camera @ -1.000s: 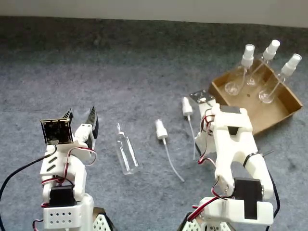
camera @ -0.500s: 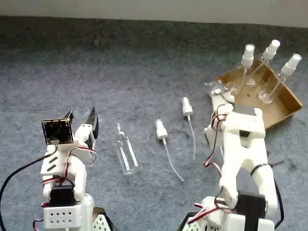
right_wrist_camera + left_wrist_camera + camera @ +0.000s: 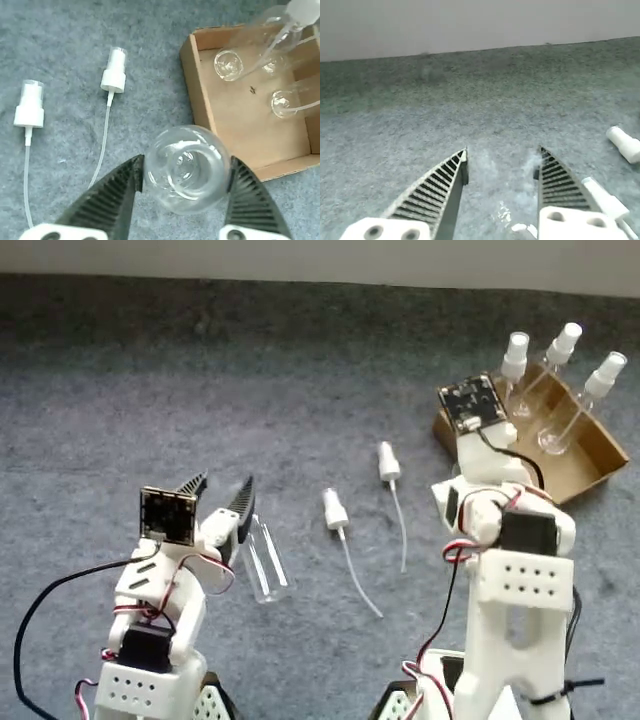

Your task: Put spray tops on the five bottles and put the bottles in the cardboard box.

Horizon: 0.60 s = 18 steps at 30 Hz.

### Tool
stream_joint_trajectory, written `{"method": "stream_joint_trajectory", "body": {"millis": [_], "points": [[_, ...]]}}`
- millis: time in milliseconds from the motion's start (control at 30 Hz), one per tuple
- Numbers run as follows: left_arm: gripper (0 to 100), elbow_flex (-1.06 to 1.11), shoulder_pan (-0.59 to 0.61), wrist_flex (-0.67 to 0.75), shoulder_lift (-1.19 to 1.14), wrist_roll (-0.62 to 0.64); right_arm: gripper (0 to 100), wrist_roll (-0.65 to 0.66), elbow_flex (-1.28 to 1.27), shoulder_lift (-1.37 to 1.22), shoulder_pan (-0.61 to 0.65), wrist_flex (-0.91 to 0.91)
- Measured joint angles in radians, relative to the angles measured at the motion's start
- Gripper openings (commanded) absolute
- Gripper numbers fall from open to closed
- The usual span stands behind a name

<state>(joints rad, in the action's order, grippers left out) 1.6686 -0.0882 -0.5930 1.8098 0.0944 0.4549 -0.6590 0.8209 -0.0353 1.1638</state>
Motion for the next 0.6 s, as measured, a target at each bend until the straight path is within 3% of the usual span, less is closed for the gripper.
{"method": "stream_joint_trajectory", "body": {"millis": [167, 433, 600], "points": [[19, -0.018, -0.095, -0.130, 0.000, 0.000, 21.0, -0.078, -0.064, 0.129, 0.014, 0.000], [19, -0.293, -0.143, -0.519, 0.008, 0.000, 21.0, -0.256, -0.276, 0.331, 0.132, -0.118], [19, -0.361, -0.144, -0.582, 0.002, -0.046, 21.0, -0.287, -0.407, 0.413, 0.160, -0.180]]}}
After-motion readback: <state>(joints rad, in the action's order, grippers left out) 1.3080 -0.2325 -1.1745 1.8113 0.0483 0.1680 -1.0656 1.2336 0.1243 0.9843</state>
